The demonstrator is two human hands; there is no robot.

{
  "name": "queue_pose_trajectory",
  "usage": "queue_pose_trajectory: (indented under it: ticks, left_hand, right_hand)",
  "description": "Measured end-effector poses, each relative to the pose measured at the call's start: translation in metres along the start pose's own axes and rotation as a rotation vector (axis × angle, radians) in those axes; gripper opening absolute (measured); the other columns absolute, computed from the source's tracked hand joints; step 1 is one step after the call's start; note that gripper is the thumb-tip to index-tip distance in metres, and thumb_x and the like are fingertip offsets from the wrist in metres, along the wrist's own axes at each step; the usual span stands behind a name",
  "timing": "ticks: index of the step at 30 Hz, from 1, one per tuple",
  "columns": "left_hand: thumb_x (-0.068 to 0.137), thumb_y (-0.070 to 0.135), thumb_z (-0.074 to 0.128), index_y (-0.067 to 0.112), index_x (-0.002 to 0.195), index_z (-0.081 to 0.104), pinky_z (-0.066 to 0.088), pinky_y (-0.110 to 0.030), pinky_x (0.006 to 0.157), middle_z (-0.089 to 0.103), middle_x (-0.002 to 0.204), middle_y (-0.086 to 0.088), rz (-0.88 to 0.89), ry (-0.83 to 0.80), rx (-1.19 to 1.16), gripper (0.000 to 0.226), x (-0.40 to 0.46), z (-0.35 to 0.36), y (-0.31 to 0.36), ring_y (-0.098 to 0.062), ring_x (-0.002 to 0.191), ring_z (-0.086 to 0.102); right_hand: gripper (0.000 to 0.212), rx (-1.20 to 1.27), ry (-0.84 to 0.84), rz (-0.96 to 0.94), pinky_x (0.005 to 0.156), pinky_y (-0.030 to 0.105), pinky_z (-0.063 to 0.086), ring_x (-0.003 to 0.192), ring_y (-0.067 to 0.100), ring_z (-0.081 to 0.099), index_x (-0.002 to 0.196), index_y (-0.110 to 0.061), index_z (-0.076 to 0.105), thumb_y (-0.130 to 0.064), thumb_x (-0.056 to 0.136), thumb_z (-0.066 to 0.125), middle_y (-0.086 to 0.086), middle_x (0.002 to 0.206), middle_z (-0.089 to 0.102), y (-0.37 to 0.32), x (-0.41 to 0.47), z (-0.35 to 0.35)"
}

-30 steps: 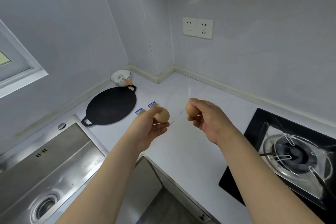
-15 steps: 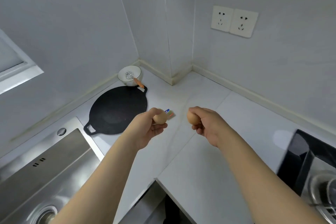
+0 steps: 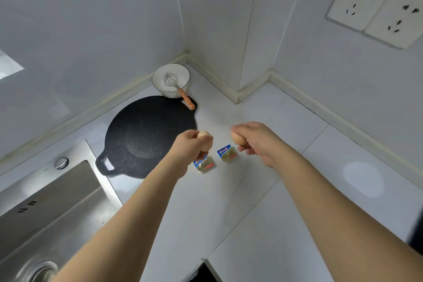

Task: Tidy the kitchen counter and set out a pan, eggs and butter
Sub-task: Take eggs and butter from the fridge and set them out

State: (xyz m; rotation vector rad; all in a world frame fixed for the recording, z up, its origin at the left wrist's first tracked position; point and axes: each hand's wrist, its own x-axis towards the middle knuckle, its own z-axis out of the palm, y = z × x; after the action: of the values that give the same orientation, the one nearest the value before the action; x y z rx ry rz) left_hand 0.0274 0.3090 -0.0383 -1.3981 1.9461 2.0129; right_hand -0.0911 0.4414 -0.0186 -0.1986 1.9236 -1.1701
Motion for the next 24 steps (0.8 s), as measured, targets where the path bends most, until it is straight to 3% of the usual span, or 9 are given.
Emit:
queue_pose_trajectory:
  ticks: [2,5,7,11,16,24]
  left_hand:
    - [0.087,0.020,0.058,0.009,0.100,0.063,0.057,-0.036,0.077,0.067,0.085,-0.008,0.015,0.052,0.113,0.018,0.015,-0.002,-0.003,-0.019,0.072,0.060]
    - [0.086,0.025,0.053,0.015,0.097,0.061,0.053,-0.031,0.065,0.067,0.088,-0.006,0.033,0.125,0.360,0.018,0.034,-0.001,-0.008,-0.019,0.077,0.064]
    - [0.083,0.027,0.049,0.016,0.094,0.059,0.049,-0.029,0.059,0.063,0.088,-0.004,0.057,0.169,0.534,0.018,0.043,0.001,-0.013,-0.019,0.076,0.062]
    - [0.082,0.025,0.049,0.015,0.092,0.058,0.045,-0.030,0.063,0.054,0.094,-0.001,0.111,0.161,0.726,0.017,0.060,0.007,-0.022,-0.019,0.078,0.055]
    - [0.090,0.025,0.043,0.011,0.097,0.059,0.049,-0.036,0.071,0.051,0.097,-0.004,0.187,0.132,0.838,0.022,0.074,0.013,-0.028,-0.023,0.079,0.053]
    - [0.088,0.024,0.050,0.009,0.103,0.055,0.049,-0.039,0.069,0.049,0.100,-0.007,0.207,0.127,0.910,0.022,0.088,0.019,-0.036,-0.026,0.079,0.050]
  right_hand:
    - [0.010,-0.098,0.016,-0.006,0.054,0.022,0.037,0.065,0.018,0.048,0.091,-0.014,0.055,-0.024,0.089,0.059,0.000,0.071,0.050,0.005,0.022,0.006]
    - [0.024,-0.261,0.089,-0.030,0.071,0.029,0.048,0.079,0.019,0.059,0.098,-0.017,0.060,-0.029,0.079,0.068,0.000,0.092,0.064,0.018,0.053,0.013]
    - [0.025,-0.391,0.095,-0.060,0.078,0.030,0.048,0.090,0.019,0.060,0.099,-0.020,0.059,-0.028,0.078,0.069,-0.001,0.100,0.063,0.022,0.064,0.015]
    - [0.030,-0.627,0.094,-0.159,0.078,0.028,0.044,0.098,0.020,0.058,0.104,-0.021,0.059,-0.028,0.078,0.069,-0.001,0.107,0.058,0.025,0.084,0.017]
    - [0.033,-0.820,0.091,-0.220,0.082,0.030,0.044,0.098,0.024,0.057,0.113,-0.019,0.058,-0.027,0.081,0.065,0.003,0.113,0.052,0.026,0.100,0.018]
    - [0.033,-0.937,0.060,-0.230,0.083,0.035,0.048,0.098,0.028,0.058,0.113,-0.019,0.057,-0.028,0.082,0.064,0.005,0.113,0.052,0.034,0.117,0.020]
